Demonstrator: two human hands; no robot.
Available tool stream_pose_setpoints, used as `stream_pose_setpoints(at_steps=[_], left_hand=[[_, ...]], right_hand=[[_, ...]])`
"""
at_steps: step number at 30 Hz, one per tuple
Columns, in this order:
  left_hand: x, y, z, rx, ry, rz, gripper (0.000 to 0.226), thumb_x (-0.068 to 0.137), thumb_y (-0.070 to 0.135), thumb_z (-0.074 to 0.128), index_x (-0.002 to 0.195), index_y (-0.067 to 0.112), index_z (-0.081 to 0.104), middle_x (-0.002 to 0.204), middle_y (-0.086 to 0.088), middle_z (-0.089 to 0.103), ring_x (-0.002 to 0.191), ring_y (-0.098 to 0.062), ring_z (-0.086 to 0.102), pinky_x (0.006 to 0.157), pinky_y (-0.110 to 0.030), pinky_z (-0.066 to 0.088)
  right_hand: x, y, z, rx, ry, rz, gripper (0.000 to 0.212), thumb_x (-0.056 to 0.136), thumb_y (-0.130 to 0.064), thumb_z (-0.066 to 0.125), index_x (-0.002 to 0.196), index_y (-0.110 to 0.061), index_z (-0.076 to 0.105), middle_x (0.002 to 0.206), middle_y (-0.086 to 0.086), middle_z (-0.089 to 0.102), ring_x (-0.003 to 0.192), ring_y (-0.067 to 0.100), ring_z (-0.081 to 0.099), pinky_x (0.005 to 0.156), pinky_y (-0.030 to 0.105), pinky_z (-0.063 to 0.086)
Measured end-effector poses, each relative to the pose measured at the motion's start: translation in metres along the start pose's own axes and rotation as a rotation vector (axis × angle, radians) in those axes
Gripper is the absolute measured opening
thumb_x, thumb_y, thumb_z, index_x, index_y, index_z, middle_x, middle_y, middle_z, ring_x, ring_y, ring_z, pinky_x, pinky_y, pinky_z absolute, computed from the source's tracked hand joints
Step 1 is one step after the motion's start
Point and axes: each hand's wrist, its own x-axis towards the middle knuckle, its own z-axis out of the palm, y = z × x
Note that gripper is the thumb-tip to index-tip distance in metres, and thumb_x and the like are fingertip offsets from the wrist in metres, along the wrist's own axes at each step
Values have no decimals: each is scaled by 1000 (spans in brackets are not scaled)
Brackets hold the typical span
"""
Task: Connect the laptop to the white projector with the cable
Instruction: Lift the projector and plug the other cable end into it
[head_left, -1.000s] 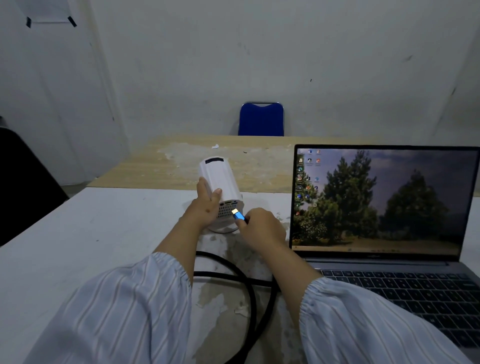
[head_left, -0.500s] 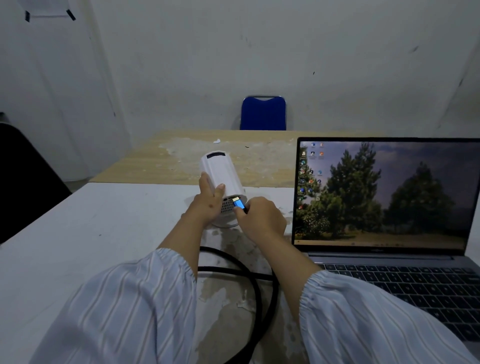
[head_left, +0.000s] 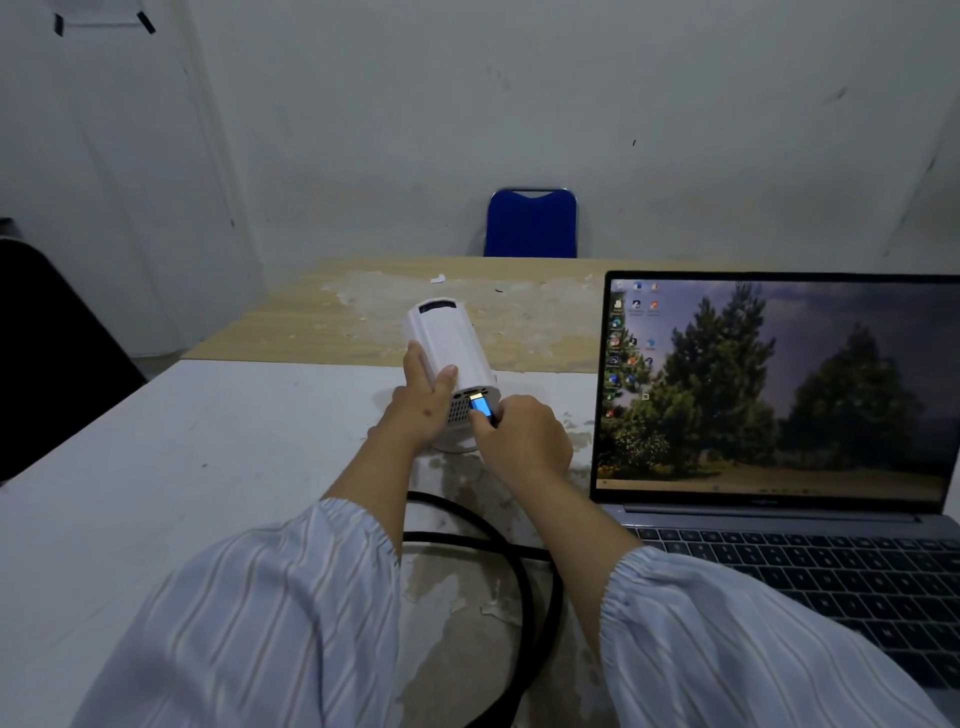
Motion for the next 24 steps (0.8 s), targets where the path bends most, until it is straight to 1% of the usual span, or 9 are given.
stream_pose_setpoints(at_steps=[3, 6, 9, 12, 14, 17, 20, 24], left_hand=[[-1, 0, 0, -15, 1, -4, 69, 92, 52, 26, 146, 29, -11, 155, -17, 21, 135, -39, 32, 112, -54, 29], [0, 0, 1, -20, 1, -11, 69, 92, 52, 27, 146, 29, -10, 155, -17, 20, 136, -38, 31, 112, -54, 28], [1, -1, 1, -18, 3, -11, 70, 91, 53, 27, 146, 30, -9, 155, -18, 21, 136, -38, 31, 113, -55, 27], [1, -2, 1, -20, 4, -1, 70, 91, 52, 27, 146, 29, -9, 156, -15, 18, 138, -37, 28, 113, -55, 25], [1, -2, 2, -20, 3, 1, 70, 92, 52, 27, 146, 29, -9, 156, -14, 17, 139, -36, 27, 114, -55, 23], [1, -2, 2, -10, -2, -2, 70, 91, 53, 27, 146, 29, -10, 157, -13, 17, 139, -36, 26, 114, -56, 21], [0, -3, 2, -5, 0, 4, 70, 91, 54, 27, 145, 31, -10, 155, -14, 20, 137, -38, 29, 113, -57, 23], [1, -4, 2, -4, -3, -3, 70, 90, 55, 27, 145, 32, -10, 153, -18, 24, 134, -40, 33, 112, -57, 25]], right_hand=[[-1, -1, 0, 11, -4, -9, 34, 88, -38, 51, 88, -7, 66, 86, 10, 70, 68, 26, 54, 49, 24, 29], [-3, -3, 1, 11, 0, -38, 33, 88, -37, 51, 88, -8, 66, 85, 10, 70, 76, 30, 64, 58, 29, 38], [-5, -5, 2, 1, 13, -58, 32, 88, -37, 50, 87, -9, 65, 85, 10, 70, 80, 32, 65, 66, 34, 42], [-5, -5, 3, -8, 41, -60, 33, 88, -38, 49, 87, -10, 65, 84, 10, 71, 81, 33, 64, 75, 37, 46], [-6, -5, 4, -7, 57, -55, 33, 88, -38, 48, 88, -11, 65, 85, 10, 71, 81, 32, 64, 79, 39, 46], [-7, -6, 5, -8, 73, -36, 32, 88, -38, 48, 89, -13, 66, 81, 7, 69, 81, 31, 64, 81, 39, 44], [-6, -6, 3, 4, 68, 9, 32, 87, -39, 50, 85, -13, 66, 72, 2, 59, 79, 30, 64, 83, 39, 45], [-5, -8, 3, 18, 50, 25, 33, 87, -41, 51, 86, -12, 67, 71, 0, 57, 78, 28, 64, 84, 40, 47]])
